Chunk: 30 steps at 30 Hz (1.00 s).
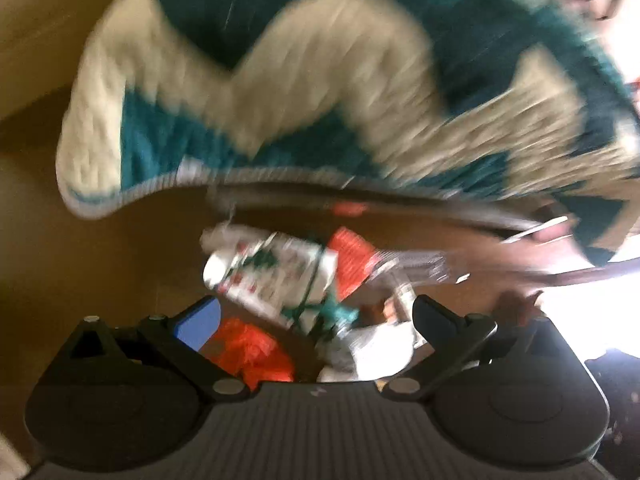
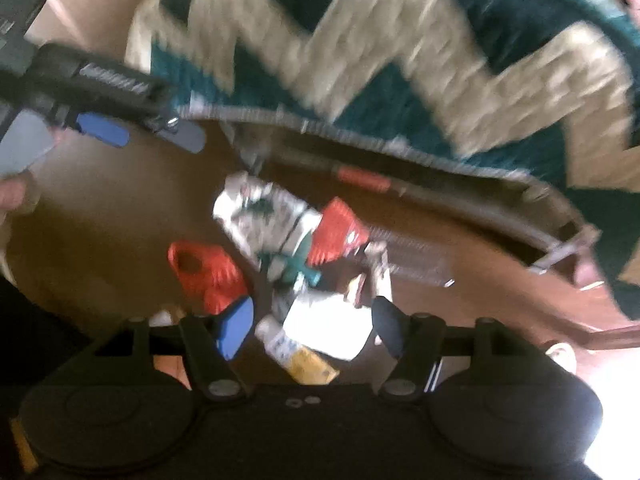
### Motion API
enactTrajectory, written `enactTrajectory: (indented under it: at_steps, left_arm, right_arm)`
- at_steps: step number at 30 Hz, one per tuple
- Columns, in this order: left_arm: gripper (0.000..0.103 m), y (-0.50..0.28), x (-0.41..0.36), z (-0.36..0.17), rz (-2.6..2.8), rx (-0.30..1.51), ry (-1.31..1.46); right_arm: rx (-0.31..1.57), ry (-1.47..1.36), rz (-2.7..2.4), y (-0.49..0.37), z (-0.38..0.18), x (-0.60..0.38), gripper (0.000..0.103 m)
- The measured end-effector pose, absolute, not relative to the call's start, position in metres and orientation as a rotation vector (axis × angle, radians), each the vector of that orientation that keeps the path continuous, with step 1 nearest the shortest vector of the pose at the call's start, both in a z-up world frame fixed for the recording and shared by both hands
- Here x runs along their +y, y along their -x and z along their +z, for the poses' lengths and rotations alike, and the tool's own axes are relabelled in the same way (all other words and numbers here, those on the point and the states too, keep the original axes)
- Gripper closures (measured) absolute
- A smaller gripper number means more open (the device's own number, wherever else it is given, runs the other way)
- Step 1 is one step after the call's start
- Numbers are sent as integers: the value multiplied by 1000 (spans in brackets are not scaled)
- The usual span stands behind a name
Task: Collect trash
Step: 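Grasp the red plastic bag with the left tool while the right tool grasps the yogurt bottle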
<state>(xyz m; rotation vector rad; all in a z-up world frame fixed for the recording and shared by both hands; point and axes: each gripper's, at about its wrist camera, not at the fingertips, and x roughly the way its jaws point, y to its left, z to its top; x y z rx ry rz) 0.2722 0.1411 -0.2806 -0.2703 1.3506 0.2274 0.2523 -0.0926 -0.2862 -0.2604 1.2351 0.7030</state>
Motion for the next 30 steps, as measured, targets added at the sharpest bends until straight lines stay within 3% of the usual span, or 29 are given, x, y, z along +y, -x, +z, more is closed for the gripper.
enactTrajectory:
  at_steps: [15, 23, 30]
  left_arm:
    - [0, -263, 158, -490, 499, 1743, 456]
    - [0, -248, 164, -560, 516, 1856, 456]
    - [1, -235, 165, -588, 507, 1903, 488]
  right_arm:
    - [1482, 588, 960, -221, -456, -42, 39]
    - [1484, 658, 1004, -211, -499, -32, 39]
    - [1457, 710, 1001, -206, -519, -25, 41]
